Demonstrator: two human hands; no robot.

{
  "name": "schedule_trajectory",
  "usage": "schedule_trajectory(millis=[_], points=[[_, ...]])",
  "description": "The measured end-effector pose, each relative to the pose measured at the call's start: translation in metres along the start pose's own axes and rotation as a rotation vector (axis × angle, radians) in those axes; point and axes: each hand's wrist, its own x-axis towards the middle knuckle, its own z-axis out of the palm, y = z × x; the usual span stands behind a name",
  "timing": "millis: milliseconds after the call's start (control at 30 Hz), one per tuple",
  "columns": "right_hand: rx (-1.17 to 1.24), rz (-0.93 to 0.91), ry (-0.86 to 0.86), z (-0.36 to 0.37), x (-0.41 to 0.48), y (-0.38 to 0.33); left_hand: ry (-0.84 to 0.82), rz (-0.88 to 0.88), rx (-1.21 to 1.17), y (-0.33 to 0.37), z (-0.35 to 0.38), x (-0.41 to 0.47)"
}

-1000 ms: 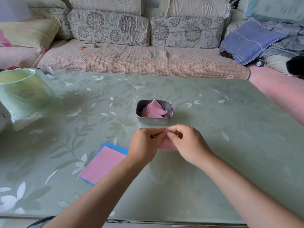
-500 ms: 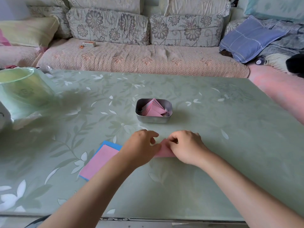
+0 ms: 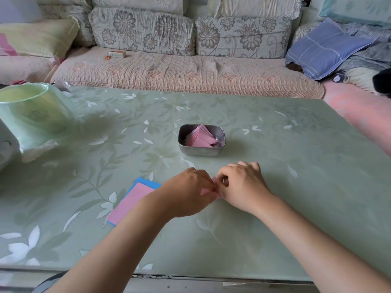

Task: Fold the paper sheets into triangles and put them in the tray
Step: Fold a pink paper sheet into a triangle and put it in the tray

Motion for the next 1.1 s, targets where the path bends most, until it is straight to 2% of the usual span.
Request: schedule_trajectory(millis=[133, 300, 467, 767, 933, 1100], points=[[0.052, -0.063, 0.047, -0.009, -0.001, 0.002, -0.029, -0.037, 0.03, 0.003, 0.0, -0.002], [0.001, -0.24, -0.034, -0.02, -0.006, 0.008, -0.035, -0.061, 0.11, 0.008, 0.004, -0.004], [-0.028, -0.232, -0.119, -0.022, -0.014, 0.006, -0.03, -0.054, 0.228, 0.015, 0.009, -0.01], [-0.011, -0.173, -0.089, -0.015, -0.022, 0.004, 0.05, 0.017, 0.446, 0.03, 0.019, -0.028], [-0.019, -0.162, -0.069, -0.012, -0.026, 0.003, 0.08, 0.044, 0.483, 0.041, 0.028, -0.031], [-0.03, -0.17, -0.065, -0.009, -0.029, 0.006, 0.056, -0.006, 0.398, 0.042, 0.034, -0.032]])
